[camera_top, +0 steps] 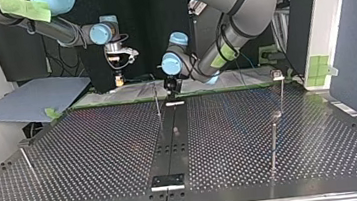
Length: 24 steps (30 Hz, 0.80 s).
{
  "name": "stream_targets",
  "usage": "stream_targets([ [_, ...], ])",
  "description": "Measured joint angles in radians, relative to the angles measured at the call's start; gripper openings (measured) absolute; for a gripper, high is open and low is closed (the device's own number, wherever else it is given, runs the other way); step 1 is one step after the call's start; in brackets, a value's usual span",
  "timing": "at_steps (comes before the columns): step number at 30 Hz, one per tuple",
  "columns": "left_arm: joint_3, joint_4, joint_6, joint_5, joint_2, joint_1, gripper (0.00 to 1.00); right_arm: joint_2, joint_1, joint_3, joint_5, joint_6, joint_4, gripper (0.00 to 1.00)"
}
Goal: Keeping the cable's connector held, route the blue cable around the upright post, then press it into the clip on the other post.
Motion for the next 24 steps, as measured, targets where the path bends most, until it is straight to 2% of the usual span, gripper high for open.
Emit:
stream_targets([
  [16, 0.000, 0.010, -0.035, 0.034, -0.008, 0.052, 0.00, 0.003, -0.012, -0.044, 0.000, 0.007, 0.036, 0.00],
  [19, 0.000, 0.010, -0.040, 0.047, -0.009, 0.060, 0.00, 0.003, -0.016, -0.051, -0.001, 0.008, 0.040, 0.00],
  [24, 0.000, 0.009, -0.049, 0.095, -0.009, 0.069, 0.00, 0.003, -0.021, -0.071, -0.001, 0.009, 0.057, 0.00],
])
